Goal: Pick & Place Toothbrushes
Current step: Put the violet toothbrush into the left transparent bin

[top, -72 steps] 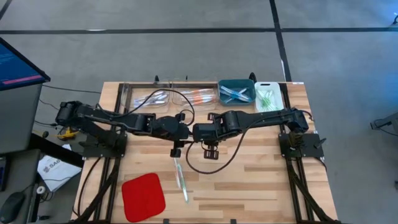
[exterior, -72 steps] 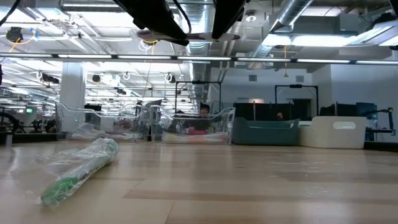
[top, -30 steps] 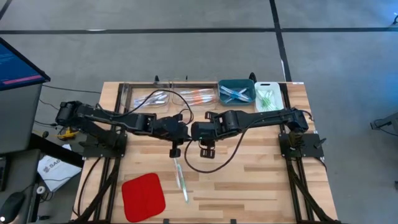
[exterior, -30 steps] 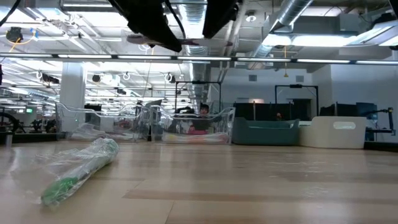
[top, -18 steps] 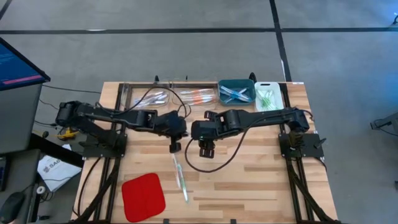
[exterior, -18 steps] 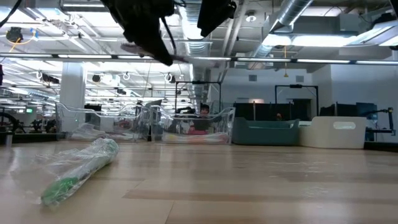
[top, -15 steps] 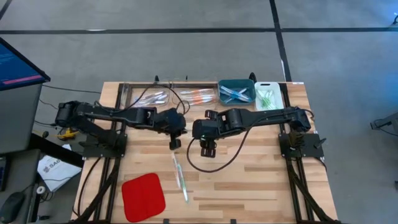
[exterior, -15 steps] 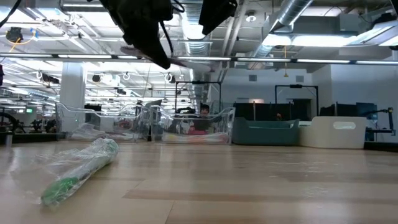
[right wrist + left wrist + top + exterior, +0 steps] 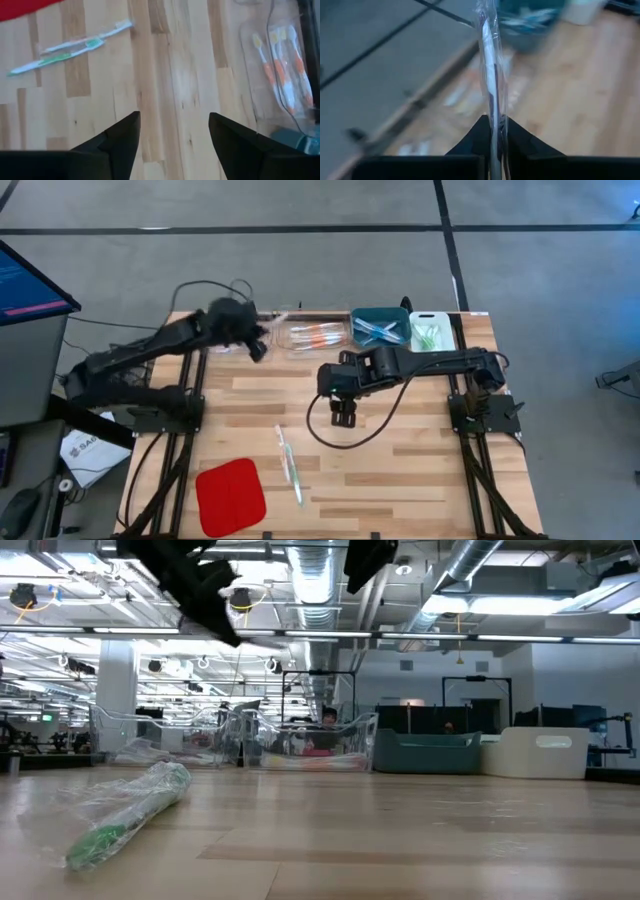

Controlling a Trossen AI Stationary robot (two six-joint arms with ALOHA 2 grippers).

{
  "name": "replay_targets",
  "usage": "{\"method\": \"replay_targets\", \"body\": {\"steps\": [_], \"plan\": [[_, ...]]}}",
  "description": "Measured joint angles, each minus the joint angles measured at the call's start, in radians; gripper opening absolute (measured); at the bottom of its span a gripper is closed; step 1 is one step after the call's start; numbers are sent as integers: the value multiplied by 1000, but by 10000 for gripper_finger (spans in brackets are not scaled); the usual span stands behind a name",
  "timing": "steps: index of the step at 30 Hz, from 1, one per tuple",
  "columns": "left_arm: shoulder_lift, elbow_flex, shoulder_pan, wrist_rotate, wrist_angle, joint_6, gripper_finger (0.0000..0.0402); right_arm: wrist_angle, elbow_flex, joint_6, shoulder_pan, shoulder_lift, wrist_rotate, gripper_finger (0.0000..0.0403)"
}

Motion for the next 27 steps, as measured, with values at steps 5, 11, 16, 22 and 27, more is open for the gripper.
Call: {"method": "replay_targets", "body": {"steps": [5,11,16,22,27], "plan": [[-16,-44,204,106,-3,160,16,25,1,31,5,-6,1,229],[30,-51,363,207,-12,191,16,47,1,32,12,-5,0,228],[32,-104,449,257,-15,299,16,38,1,49,10,-7,1,228],[32,-209,572,356,-3,373,16,33,1,76,12,-12,0,229],[35,-278,655,427,55,432,16,34,1,76,11,-12,0,228]]}}
